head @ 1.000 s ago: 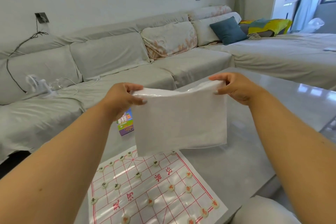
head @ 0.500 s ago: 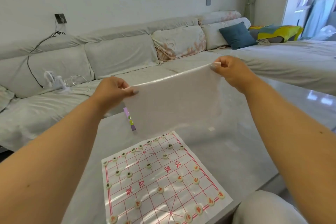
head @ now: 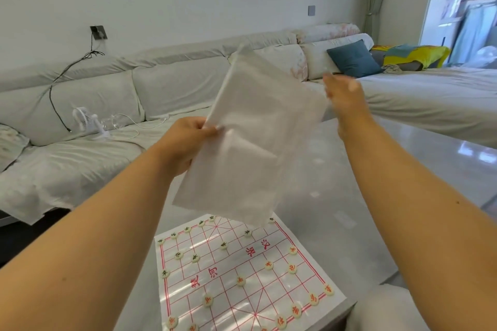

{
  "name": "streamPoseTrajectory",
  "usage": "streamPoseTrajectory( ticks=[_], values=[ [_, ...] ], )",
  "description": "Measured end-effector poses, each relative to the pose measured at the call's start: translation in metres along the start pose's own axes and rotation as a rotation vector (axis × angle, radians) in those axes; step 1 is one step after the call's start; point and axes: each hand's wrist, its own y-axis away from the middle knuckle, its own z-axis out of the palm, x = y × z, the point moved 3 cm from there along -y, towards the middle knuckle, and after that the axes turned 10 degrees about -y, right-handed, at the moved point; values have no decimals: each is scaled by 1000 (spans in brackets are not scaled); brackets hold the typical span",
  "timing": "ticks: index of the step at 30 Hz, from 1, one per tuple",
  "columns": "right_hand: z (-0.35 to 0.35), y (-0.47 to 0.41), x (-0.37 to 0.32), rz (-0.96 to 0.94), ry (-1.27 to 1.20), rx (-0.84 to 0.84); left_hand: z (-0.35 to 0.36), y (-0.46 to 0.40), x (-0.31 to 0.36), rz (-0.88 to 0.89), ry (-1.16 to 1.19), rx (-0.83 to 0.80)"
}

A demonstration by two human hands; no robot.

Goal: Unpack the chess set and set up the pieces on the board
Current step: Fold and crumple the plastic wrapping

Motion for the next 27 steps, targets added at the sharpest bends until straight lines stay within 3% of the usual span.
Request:
streamPoseTrajectory(
  ticks=[1,3,6,8,14,19,23,27],
  values=[
    [-3,8,19,186,-83,21,-3,0,-4,-34,76,20],
    [5,32,63,533,-233,-141,-6,0,-13,-80,187,44],
    [34,74,96,741,-521,-467,-4,0,-25,-117,268,43],
    [46,90,96,748,-605,-544,-4,1,-34,-139,294,53],
    [48,82,95,604,-453,-376,-6,3,-53,-240,292,79],
    [46,77,87,476,-302,-332,-6,5,-60,-245,254,161],
    [45,72,86,376,-184,-448,-10,7,-61,-161,224,221],
    [45,74,79,396,-139,-608,-12,8,-58,-118,142,86]
  ],
)
